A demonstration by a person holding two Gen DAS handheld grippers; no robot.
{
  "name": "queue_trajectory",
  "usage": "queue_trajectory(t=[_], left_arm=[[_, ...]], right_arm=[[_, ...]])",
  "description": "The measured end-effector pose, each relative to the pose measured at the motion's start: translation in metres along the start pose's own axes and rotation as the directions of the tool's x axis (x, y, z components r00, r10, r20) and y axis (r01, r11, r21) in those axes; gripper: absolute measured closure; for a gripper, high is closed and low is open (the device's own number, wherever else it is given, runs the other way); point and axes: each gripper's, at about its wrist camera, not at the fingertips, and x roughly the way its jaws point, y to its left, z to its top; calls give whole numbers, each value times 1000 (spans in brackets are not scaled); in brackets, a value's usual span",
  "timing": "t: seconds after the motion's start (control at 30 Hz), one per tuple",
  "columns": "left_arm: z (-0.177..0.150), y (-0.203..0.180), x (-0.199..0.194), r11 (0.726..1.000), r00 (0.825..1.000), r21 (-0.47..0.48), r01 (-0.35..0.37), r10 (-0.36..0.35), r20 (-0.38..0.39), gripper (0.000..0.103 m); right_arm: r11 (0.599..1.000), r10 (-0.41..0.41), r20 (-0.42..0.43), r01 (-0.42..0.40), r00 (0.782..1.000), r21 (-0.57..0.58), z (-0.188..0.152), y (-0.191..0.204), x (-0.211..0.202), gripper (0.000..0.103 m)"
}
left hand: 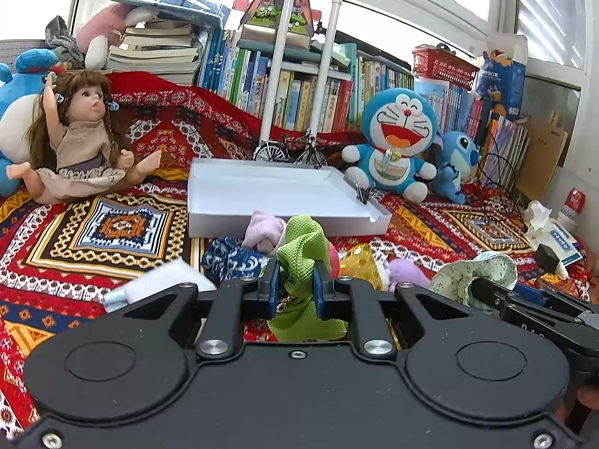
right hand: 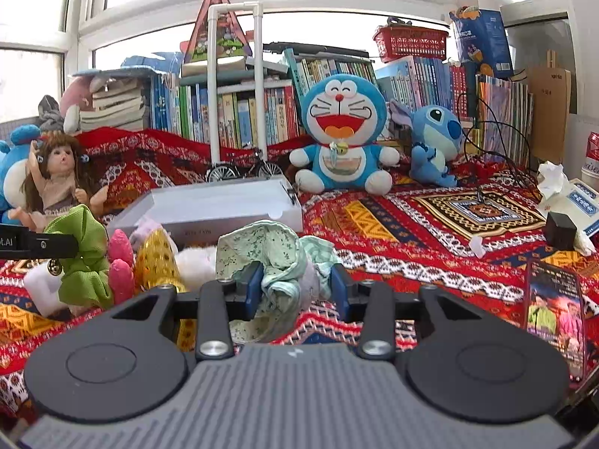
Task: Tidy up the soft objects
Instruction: 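Lift and carry the scrunchie and mint cloth with both tools over the white box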
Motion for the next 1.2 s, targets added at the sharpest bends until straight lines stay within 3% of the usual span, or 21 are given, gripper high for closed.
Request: queue_trajectory(t=[0.2, 0.37, 0.77, 1.2], left_arm=[[18, 5, 0, 1000, 1000, -15, 20, -20, 21, 86], [37, 19, 2, 992, 994, -73, 108, -106, 24, 86], [83, 35, 19, 979, 981, -86, 183, -176, 83, 86], [140, 51, 86, 960, 972, -151, 236, -232, 41, 86]], right_arm=[[999, 20, 18, -21, 1000, 27, 17, -6, 4, 60], [996, 48, 8, -48, 999, 71, 33, -13, 13, 60], [987, 114, 26, -116, 993, 107, 74, -14, 39, 60], [982, 161, -9, -159, 987, 106, 125, -15, 101, 60]])
